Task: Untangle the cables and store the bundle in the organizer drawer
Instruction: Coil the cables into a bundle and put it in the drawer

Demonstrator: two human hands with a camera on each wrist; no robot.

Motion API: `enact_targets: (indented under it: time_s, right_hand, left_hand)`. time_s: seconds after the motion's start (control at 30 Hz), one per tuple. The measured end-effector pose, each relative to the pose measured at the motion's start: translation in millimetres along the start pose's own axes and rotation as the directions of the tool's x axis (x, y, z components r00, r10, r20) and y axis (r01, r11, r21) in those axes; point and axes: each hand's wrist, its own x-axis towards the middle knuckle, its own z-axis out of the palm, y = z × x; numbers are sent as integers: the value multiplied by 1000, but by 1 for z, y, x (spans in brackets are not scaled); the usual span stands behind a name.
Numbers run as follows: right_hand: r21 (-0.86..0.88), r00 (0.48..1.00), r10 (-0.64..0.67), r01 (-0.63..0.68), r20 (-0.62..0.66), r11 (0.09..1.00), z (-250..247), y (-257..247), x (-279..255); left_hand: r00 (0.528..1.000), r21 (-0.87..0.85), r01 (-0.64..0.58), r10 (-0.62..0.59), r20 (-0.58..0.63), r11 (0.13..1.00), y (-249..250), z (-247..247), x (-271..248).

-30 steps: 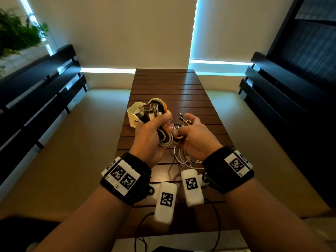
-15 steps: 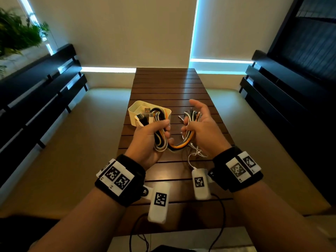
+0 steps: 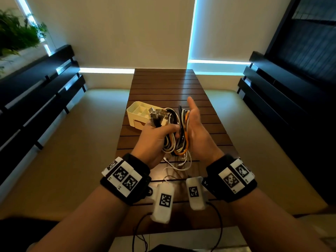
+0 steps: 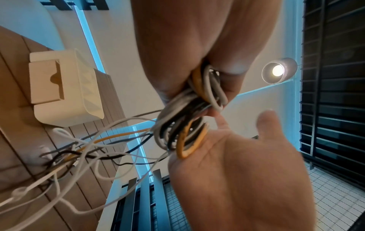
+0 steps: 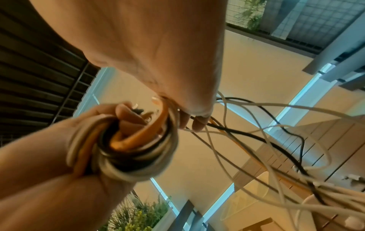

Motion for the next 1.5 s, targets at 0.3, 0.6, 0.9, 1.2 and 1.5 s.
enact_targets:
  time_s: [0.3,0.6,0.9,1.2,1.5]
  right_hand:
    - [117,995,-88,82,47,990,6,-13,1]
    - [128,998,-57,55,16,990,15,-15,3]
    - [170,992,-7,-15,128,985,0,-14,4]
    - [-2,975,1,-1,222,1000,21,-46,-17]
    - [-141,994,6,10,111,990,8,-34,2]
  left_hand:
    - [999,120,-14,18,-36,993,-6,-6,4]
    - [999,184,-18,12,31,983,-6,-1,5]
    - [990,277,-46,7,141,960,-8,-5,12]
    - [991,503,-113,62,118,857,1,-15,18]
    - [985,515,-156,95,144,843,8,-16,12]
